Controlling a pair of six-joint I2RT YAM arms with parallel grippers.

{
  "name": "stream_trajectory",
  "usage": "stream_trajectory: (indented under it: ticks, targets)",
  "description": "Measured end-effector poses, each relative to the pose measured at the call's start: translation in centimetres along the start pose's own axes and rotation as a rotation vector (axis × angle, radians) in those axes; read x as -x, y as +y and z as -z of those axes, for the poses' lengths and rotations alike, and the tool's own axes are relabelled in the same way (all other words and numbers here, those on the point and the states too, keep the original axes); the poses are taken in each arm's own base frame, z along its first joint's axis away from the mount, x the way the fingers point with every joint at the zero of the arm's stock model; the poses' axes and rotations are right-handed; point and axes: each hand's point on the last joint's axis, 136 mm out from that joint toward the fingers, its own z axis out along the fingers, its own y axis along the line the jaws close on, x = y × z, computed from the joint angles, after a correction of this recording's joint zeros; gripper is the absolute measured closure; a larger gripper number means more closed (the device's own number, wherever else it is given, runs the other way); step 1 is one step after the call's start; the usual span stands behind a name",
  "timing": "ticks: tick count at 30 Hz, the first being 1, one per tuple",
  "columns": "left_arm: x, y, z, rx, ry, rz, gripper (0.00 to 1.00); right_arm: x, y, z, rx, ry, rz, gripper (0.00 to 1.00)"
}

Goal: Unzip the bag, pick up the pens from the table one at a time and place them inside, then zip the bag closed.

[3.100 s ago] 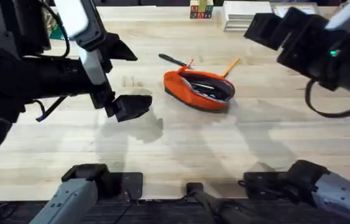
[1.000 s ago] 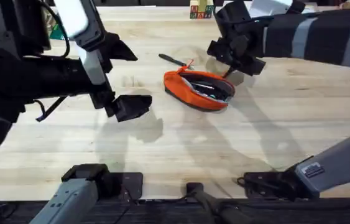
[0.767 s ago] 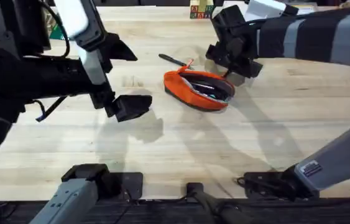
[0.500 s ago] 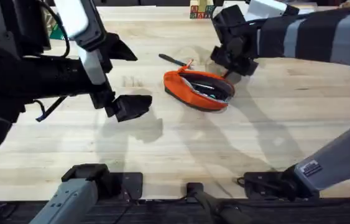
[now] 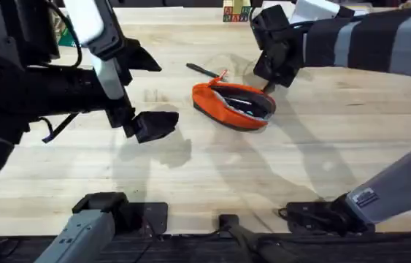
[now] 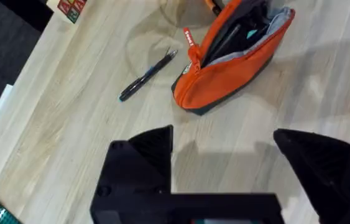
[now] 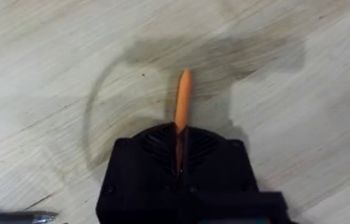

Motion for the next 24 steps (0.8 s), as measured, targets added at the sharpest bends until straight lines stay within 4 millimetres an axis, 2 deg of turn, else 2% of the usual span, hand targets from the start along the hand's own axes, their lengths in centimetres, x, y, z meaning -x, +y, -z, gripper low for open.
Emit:
stream_trajectory:
  ticks: [9, 16, 24]
  targets:
    - [0.0, 0.0, 0.0, 0.000, 0.000, 0.000, 0.008, 0.7, 0.0, 0.7, 0.007, -0.023, 0.005, 0.970]
    - [0.0, 0.0, 0.0, 0.000, 0.000, 0.000, 0.008, 4.2, 0.0, 4.3, 0.056, -0.131, 0.012, 0.971]
    - [0.0, 0.0, 0.0, 0.000, 0.000, 0.000, 0.008, 6.5, -0.2, 7.5, 0.094, -0.208, 0.122, 0.971]
